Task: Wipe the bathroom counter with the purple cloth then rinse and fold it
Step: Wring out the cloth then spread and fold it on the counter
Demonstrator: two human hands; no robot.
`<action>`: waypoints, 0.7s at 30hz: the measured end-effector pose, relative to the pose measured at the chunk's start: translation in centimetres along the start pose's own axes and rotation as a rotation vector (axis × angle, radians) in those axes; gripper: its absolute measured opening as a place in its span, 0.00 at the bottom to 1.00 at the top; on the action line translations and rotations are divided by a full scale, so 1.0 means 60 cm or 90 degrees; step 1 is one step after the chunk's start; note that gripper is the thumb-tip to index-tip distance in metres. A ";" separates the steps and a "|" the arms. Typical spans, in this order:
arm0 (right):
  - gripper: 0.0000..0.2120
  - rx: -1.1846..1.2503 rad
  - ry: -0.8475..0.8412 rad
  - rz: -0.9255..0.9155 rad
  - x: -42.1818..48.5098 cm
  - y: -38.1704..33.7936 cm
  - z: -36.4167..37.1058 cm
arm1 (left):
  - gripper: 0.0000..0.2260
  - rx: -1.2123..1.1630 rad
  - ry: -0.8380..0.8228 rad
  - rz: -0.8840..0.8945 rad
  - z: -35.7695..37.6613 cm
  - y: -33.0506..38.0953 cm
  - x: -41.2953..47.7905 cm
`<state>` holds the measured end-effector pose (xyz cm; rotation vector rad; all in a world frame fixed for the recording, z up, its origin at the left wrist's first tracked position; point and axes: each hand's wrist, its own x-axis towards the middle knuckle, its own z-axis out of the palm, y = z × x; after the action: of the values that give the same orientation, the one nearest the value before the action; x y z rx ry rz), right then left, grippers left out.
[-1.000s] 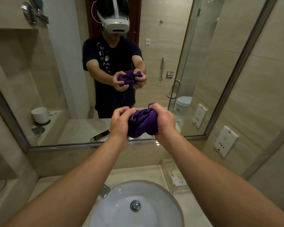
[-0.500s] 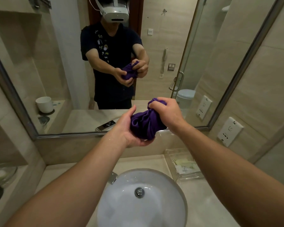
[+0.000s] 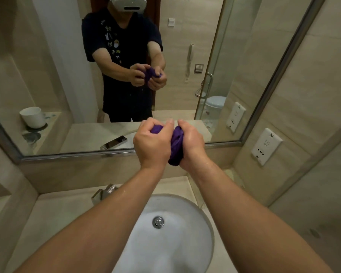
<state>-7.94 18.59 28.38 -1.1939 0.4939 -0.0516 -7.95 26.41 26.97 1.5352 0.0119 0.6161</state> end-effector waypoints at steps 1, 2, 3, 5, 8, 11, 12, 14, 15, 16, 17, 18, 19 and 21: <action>0.18 0.004 -0.027 0.054 0.005 0.003 -0.009 | 0.10 0.056 -0.020 0.106 0.003 -0.010 -0.001; 0.17 -0.010 -0.042 0.093 0.010 0.004 -0.018 | 0.10 0.096 -0.053 0.199 0.006 -0.020 -0.002; 0.13 -0.032 -0.058 0.123 0.015 0.007 -0.029 | 0.11 0.125 -0.094 0.276 0.007 -0.029 -0.002; 0.10 -0.059 -0.098 0.181 0.033 0.011 -0.054 | 0.12 0.184 -0.166 0.379 0.016 -0.042 -0.003; 0.11 -0.029 -0.123 0.222 0.055 0.014 -0.080 | 0.11 0.239 -0.205 0.388 0.034 -0.058 -0.001; 0.10 -0.008 -0.172 0.237 0.080 0.017 -0.098 | 0.10 0.246 -0.204 0.271 0.054 -0.070 -0.002; 0.11 -0.021 -0.191 0.238 0.088 0.015 -0.105 | 0.10 0.248 -0.206 0.235 0.056 -0.074 -0.003; 0.15 -0.071 -0.206 0.256 0.100 0.013 -0.118 | 0.12 0.237 -0.217 0.164 0.055 -0.083 -0.008; 0.17 -0.092 -0.206 0.268 0.104 0.009 -0.123 | 0.13 0.204 -0.221 0.115 0.052 -0.085 -0.011; 0.18 -0.098 -0.207 0.278 0.105 0.005 -0.126 | 0.16 0.146 -0.220 0.048 0.050 -0.084 -0.016; 0.17 -0.084 -0.211 0.279 0.106 0.002 -0.126 | 0.18 0.088 -0.201 -0.024 0.048 -0.086 -0.019; 0.15 -0.060 -0.210 0.270 0.107 0.001 -0.124 | 0.18 0.045 -0.171 -0.086 0.046 -0.085 -0.023; 0.10 -0.044 -0.198 0.245 0.110 0.001 -0.122 | 0.15 0.018 -0.136 -0.134 0.046 -0.083 -0.025; 0.04 -0.069 -0.133 0.138 0.121 0.003 -0.118 | 0.11 -0.054 -0.102 -0.267 0.039 -0.075 -0.032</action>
<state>-4.27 10.31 23.77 -1.2291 0.4433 0.2852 -7.05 23.89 22.22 1.4394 0.1786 0.1587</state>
